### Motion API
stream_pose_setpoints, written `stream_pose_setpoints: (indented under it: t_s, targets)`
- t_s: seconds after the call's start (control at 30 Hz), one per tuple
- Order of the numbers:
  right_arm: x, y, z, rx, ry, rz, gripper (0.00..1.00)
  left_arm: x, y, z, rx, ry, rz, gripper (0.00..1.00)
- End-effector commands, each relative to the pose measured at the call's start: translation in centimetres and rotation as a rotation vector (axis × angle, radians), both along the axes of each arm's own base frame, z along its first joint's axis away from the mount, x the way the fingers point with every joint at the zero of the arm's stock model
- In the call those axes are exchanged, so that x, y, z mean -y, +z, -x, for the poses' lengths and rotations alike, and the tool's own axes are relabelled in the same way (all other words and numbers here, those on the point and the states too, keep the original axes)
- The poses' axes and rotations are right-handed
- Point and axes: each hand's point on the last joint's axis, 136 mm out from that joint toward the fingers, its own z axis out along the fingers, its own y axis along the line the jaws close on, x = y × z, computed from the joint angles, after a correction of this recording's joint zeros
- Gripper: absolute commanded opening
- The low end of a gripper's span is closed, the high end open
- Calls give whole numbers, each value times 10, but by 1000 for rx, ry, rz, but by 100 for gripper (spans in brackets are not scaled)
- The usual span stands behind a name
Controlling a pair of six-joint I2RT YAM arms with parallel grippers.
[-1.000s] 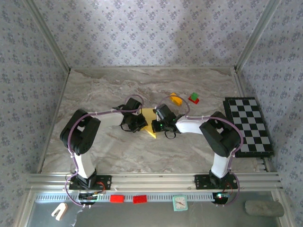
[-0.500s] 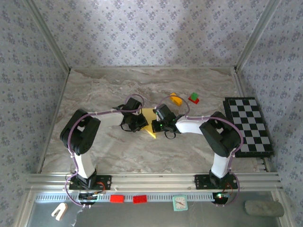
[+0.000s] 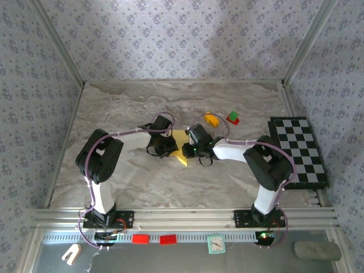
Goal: Fold a paper plane with a square sheet of paper (pick it up from the middle)
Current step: Third fold the triangle at the center of the table.
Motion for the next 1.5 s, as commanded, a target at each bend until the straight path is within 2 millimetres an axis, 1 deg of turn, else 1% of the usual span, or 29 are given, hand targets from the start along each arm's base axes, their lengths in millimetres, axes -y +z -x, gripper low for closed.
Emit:
stream_pose_setpoints:
  t_s: [0.0, 0.1, 0.2, 0.37, 0.5, 0.67, 0.83, 1.0, 1.13, 1.47]
  targets:
    - [6, 28, -3, 0, -35, -39, 27, -18, -31, 20, -98, -3, -112, 11]
    - [14, 38, -2, -32, -63, -55, 32, -18, -32, 21, -102, -7, -113, 11]
    - [11, 41, 3, -77, -40, -97, 33, -17, -32, 20, -101, -8, -111, 11]
    - [-12, 34, 22, -169, 70, -183, 22, -16, -30, 19, -96, -13, -105, 10]
    - [-21, 21, 32, -223, 99, -200, 14, -16, -30, 19, -93, -14, -103, 10]
    - [-28, 9, 37, -256, 114, -194, 8, -15, -30, 19, -96, -15, -98, 10]
    - [-28, -3, 38, -279, 111, -163, 7, -15, -31, 20, -99, -14, -98, 10]
    - [-34, -4, 41, -290, 136, -172, 7, -15, -32, 20, -100, -12, -97, 10]
    - [-34, -6, 41, -294, 135, -162, 7, -16, -33, 20, -102, -10, -98, 9]
    - [-23, -24, 48, -337, 116, -93, 7, -20, -39, 23, -117, 4, -117, 9]
